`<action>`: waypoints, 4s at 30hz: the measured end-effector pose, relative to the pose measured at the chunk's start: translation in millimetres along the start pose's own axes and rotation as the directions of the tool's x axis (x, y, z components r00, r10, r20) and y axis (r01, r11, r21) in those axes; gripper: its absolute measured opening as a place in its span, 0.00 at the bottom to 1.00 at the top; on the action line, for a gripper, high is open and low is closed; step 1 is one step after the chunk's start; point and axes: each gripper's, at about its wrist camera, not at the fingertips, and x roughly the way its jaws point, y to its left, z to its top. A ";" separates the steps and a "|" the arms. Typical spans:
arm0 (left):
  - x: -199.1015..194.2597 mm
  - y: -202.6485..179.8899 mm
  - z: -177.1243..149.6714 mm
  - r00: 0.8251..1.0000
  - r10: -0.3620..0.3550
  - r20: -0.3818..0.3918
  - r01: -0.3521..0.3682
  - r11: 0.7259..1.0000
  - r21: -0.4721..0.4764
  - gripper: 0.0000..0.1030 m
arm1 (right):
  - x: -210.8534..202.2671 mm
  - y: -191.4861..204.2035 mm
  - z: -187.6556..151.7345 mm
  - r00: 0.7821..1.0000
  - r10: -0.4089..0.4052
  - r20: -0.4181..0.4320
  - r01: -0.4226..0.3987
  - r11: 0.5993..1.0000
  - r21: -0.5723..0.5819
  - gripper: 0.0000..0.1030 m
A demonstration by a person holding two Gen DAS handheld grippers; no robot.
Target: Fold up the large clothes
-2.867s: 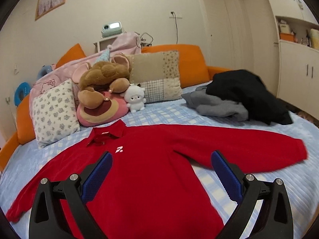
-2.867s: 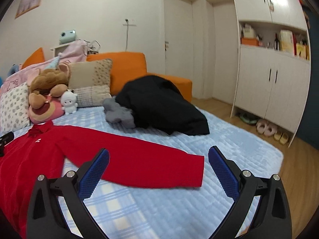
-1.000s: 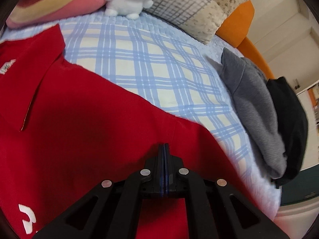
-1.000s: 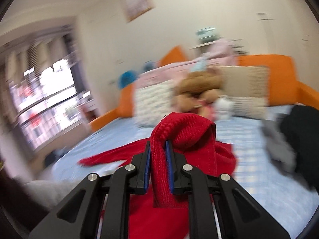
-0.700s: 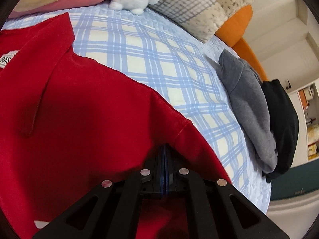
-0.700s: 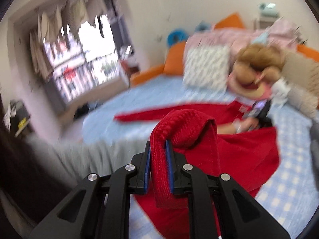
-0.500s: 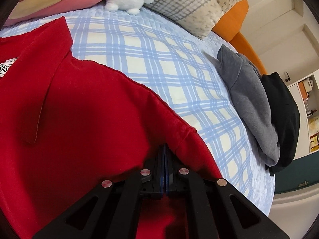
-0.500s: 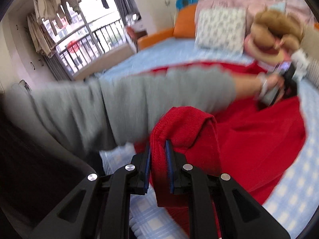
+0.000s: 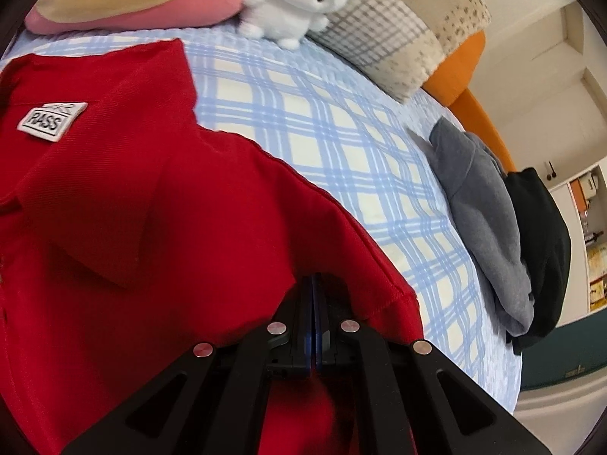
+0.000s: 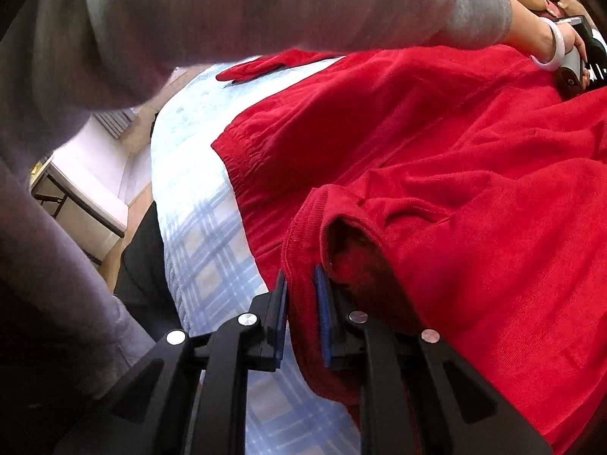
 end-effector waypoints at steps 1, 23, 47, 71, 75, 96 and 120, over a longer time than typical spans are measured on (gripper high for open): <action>-3.3 1.2 -0.3 1.000 0.004 0.018 -0.004 1.000 -0.015 0.06 | -1.4 2.0 -1.8 1.000 -0.004 0.005 0.004 1.000 -0.005 0.15; -12.4 -37.6 -36.7 0.997 0.057 -0.050 -0.049 0.988 0.148 0.14 | -90.3 9.2 -41.3 0.955 -0.234 0.180 0.208 0.966 0.152 0.80; -29.0 -18.7 -35.7 0.994 0.105 0.009 -0.105 0.990 0.098 0.54 | -106.0 -340.1 56.0 0.865 -0.441 0.238 0.192 0.730 0.656 0.06; -82.1 -15.7 -32.8 0.909 0.294 0.297 -0.333 0.938 0.091 0.21 | -164.5 -305.8 25.8 0.650 -0.704 0.287 0.400 0.638 0.659 0.65; -69.3 -38.4 -32.3 0.959 0.180 0.217 -0.219 0.961 0.167 0.21 | -166.3 -314.8 32.9 0.705 -0.647 0.292 0.340 0.669 0.661 0.23; -68.5 -74.3 -77.8 0.986 0.104 0.127 -0.135 0.956 0.261 0.19 | -78.8 -168.4 24.3 0.856 -0.462 0.232 0.374 0.863 0.339 0.12; -226.4 20.6 -220.8 0.958 0.029 0.285 -0.075 0.985 0.154 0.90 | -33.0 -71.9 37.7 0.793 -0.568 0.221 0.528 0.821 0.219 0.65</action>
